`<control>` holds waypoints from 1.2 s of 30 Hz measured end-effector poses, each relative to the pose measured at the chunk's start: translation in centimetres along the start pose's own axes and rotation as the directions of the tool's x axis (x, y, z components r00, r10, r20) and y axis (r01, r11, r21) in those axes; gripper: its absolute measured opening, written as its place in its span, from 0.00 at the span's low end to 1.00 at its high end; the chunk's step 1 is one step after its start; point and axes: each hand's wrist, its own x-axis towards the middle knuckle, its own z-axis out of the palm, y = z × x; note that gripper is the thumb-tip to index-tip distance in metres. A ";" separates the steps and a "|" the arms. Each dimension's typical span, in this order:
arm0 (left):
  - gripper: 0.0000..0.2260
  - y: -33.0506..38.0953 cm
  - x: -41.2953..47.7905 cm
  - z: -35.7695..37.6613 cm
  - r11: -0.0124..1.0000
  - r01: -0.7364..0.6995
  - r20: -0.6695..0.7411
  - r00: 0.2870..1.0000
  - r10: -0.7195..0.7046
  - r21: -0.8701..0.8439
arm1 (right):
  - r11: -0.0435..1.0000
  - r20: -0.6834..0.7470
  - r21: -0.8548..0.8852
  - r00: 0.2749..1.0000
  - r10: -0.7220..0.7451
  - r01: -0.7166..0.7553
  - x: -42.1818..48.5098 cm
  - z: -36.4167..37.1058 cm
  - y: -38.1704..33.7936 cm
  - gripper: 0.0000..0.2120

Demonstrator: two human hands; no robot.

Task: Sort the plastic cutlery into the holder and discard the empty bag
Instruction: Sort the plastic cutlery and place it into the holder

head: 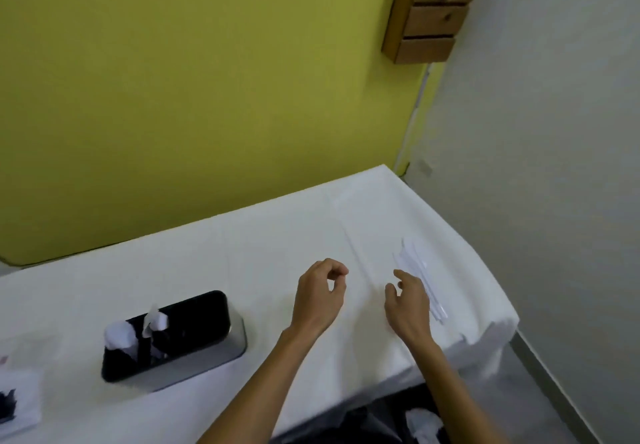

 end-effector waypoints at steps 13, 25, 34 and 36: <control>0.10 0.6 1.8 10.3 0.971 0.226 0.319 0.918 -0.238 0.074 | 0.844 0.214 -0.527 0.977 0.018 0.100 1.5 -3.8 5.7 0.05; 0.16 1.1 4.9 12.8 0.903 0.422 0.264 0.865 -0.427 0.078 | 0.847 0.400 -0.458 0.913 -0.075 0.270 2.8 -3.2 4.8 0.15; 0.10 0.3 7.2 12.2 0.639 0.668 0.242 0.739 -0.628 -0.382 | 0.818 0.090 -0.563 0.993 -0.078 0.115 6.6 -5.5 5.7 0.15; 0.10 0.2 7.5 12.2 0.588 0.686 0.262 0.717 -0.646 -0.428 | 0.803 0.131 -0.593 0.991 0.021 0.061 7.1 -5.5 6.2 0.18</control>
